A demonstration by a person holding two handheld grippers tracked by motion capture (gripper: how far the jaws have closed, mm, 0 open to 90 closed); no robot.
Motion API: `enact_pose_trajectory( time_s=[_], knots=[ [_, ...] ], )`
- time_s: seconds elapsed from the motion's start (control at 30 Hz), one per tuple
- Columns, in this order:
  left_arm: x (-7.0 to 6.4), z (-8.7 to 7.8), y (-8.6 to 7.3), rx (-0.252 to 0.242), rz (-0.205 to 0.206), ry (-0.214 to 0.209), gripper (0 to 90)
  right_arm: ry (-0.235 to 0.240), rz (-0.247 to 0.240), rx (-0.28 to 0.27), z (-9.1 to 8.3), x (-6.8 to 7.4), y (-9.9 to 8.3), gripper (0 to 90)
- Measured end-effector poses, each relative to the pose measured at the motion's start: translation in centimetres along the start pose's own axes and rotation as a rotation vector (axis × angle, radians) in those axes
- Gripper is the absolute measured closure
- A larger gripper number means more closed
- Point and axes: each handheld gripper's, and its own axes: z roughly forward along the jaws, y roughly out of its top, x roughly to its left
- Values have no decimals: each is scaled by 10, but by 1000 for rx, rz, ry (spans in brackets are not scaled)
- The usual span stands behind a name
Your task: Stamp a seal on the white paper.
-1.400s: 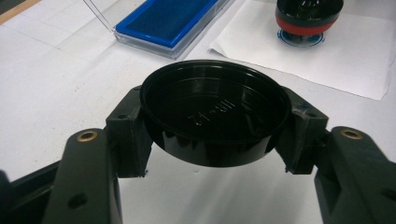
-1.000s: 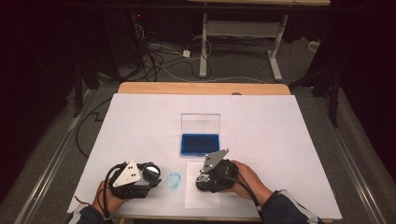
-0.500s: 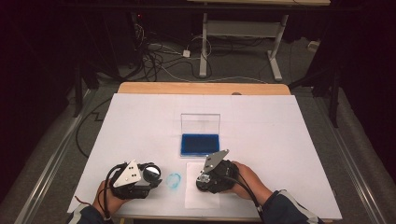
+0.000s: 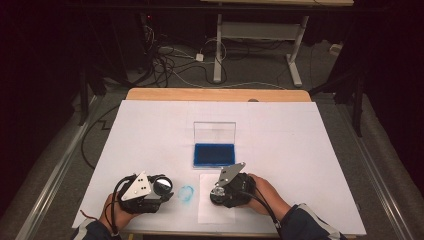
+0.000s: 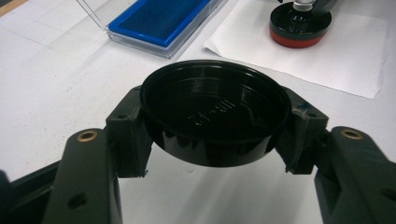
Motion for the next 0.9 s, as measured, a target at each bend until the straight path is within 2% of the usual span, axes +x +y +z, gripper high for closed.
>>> enact_pose_trajectory(
  time_s=[0.73, 0.9],
  knots=[
    [0, 0, 0, 0, -2, -3, 361, 5, 4, 1, 2, -1, 0, 570],
    [0, 0, 0, -2, 0, -5, 361, -3, -5, 18, 3, 0, 0, 572]
  ],
)
